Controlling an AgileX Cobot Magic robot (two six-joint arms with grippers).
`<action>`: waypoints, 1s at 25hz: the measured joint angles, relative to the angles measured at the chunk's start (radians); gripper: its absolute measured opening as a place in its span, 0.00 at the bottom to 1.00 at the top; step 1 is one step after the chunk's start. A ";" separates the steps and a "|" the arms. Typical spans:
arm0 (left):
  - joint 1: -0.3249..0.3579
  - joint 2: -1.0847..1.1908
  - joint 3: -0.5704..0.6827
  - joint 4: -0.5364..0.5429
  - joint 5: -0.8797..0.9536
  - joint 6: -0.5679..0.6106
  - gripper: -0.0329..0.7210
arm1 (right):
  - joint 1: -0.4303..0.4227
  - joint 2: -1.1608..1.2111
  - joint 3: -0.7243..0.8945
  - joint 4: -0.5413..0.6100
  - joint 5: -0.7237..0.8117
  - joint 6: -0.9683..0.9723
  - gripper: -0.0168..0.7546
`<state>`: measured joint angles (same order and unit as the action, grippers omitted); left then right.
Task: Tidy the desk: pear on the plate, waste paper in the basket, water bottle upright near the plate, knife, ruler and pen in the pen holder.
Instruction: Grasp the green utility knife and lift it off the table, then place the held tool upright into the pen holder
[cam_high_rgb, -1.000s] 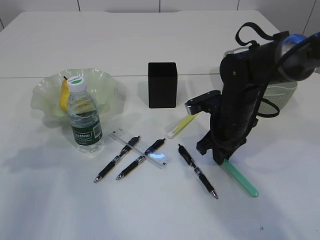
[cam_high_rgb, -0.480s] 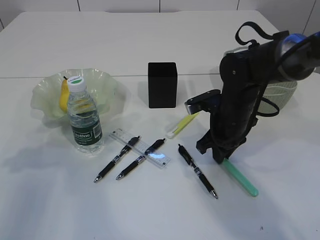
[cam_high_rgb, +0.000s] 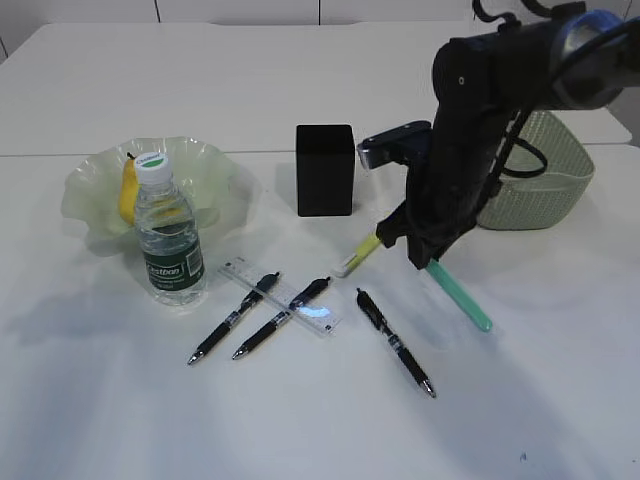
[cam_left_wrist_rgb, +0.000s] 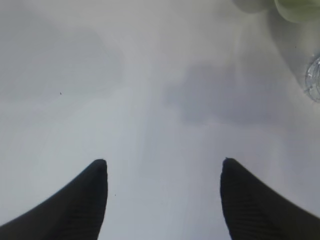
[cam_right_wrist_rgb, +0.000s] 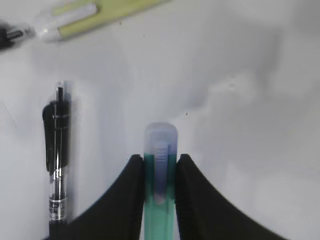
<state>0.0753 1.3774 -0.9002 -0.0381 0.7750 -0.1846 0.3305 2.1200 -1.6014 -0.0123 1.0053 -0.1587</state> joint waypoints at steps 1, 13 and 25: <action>0.000 0.000 0.000 0.000 0.000 0.000 0.71 | 0.000 0.000 -0.021 0.000 0.008 0.000 0.20; 0.000 0.000 0.000 0.000 0.000 0.000 0.71 | 0.000 0.000 -0.183 0.002 -0.069 0.000 0.20; 0.000 0.000 0.000 0.000 0.000 0.000 0.71 | 0.000 0.000 -0.197 0.076 -0.364 0.000 0.20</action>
<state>0.0753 1.3774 -0.9002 -0.0381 0.7750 -0.1846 0.3305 2.1200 -1.7983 0.0639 0.6410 -0.1591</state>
